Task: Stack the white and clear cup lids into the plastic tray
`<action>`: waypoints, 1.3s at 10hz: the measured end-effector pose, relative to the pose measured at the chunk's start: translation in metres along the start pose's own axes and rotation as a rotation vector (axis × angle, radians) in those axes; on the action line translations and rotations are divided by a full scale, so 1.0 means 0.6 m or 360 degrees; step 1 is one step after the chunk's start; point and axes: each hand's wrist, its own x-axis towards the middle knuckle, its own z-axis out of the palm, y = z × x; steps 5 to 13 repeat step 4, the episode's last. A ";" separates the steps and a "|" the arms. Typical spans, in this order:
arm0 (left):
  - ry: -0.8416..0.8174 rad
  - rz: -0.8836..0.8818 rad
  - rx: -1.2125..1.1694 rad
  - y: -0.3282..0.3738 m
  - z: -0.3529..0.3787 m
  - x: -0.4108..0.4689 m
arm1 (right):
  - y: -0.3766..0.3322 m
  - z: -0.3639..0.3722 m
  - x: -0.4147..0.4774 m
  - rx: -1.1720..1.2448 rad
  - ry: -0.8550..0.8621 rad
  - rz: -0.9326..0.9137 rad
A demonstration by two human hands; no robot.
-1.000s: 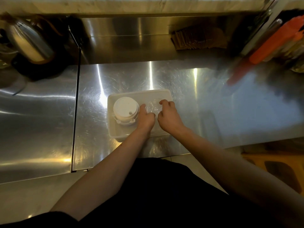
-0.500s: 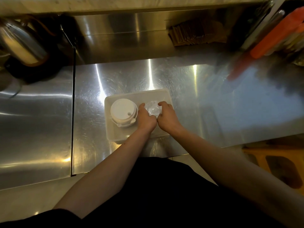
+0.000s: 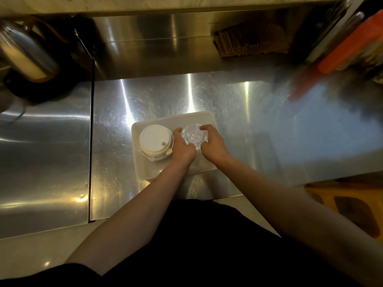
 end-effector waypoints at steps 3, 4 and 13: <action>0.0050 0.0018 -0.0016 -0.001 0.002 0.001 | -0.004 -0.010 -0.017 -0.0215 -0.0009 -0.0182; 0.0051 0.0015 0.0014 -0.010 0.004 0.005 | 0.001 -0.015 -0.015 -0.0188 -0.0023 -0.0166; 0.0051 0.0015 0.0014 -0.010 0.004 0.005 | 0.001 -0.015 -0.015 -0.0188 -0.0023 -0.0166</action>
